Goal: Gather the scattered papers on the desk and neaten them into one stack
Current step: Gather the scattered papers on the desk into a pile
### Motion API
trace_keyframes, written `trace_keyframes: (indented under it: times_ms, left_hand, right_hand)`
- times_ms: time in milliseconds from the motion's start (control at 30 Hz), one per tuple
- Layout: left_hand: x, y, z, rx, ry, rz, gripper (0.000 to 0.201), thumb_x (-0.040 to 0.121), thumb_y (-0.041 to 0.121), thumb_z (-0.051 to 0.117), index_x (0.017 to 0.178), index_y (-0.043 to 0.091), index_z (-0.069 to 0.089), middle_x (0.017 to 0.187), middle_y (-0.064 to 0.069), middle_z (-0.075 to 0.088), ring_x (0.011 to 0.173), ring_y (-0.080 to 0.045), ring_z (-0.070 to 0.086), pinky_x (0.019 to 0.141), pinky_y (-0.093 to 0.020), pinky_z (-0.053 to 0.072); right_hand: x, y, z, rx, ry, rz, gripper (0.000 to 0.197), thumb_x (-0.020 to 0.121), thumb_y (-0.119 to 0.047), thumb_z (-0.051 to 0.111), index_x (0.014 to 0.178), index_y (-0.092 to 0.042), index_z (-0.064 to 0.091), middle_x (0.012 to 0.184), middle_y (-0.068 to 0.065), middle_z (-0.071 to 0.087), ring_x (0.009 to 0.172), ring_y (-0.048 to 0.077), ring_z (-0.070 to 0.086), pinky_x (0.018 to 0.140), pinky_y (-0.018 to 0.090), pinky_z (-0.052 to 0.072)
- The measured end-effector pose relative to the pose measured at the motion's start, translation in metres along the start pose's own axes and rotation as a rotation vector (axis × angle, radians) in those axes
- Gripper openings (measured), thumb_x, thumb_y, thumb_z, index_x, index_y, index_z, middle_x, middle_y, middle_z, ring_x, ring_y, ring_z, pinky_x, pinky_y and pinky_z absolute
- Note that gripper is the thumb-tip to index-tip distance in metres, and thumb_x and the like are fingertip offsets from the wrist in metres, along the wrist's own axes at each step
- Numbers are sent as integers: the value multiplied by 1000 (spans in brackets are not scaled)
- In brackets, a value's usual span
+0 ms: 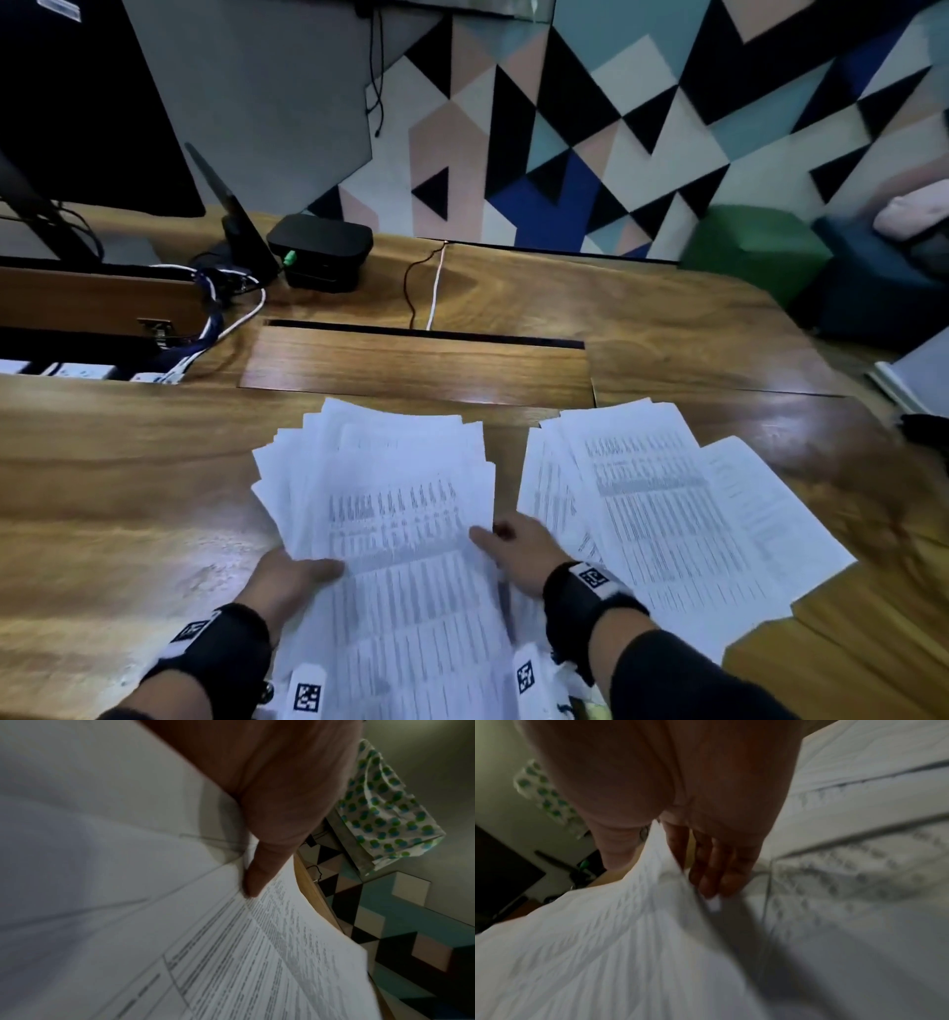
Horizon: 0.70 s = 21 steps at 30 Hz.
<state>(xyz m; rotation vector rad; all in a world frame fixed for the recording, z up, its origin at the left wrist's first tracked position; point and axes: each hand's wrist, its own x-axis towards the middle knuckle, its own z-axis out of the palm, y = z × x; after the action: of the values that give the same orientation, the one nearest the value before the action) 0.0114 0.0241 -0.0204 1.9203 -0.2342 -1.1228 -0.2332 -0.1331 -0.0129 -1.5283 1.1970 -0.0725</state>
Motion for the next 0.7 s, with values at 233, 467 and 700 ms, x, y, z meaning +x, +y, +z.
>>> trace_keyframes:
  times_ms: [233,467,700]
  left_hand:
    - [-2,10,-8,90,57,50,16,80,-4,72,96,-3,69,87,-23,75,79,-39,72,80,-48,57]
    - [-12,17,2,143,58,94,15,81,-4,71,96,-6,69,82,-20,73,71,-32,68,65,-34,50]
    - [-16,23,18,135,42,117,15,82,-5,70,97,-9,68,78,-16,71,68,-30,66,63,-32,49]
  right_hand:
    - [-32,77,-156,-319,699,560,97,67,-58,77,140,-12,34,148,14,30,131,39,38,105,54,38]
    - [-43,125,-198,-489,555,753,122,35,-67,85,130,-11,34,129,16,45,115,36,53,93,48,51]
    - [-34,136,-197,-322,500,674,95,37,-52,90,113,-10,51,108,12,67,89,32,66,83,44,58]
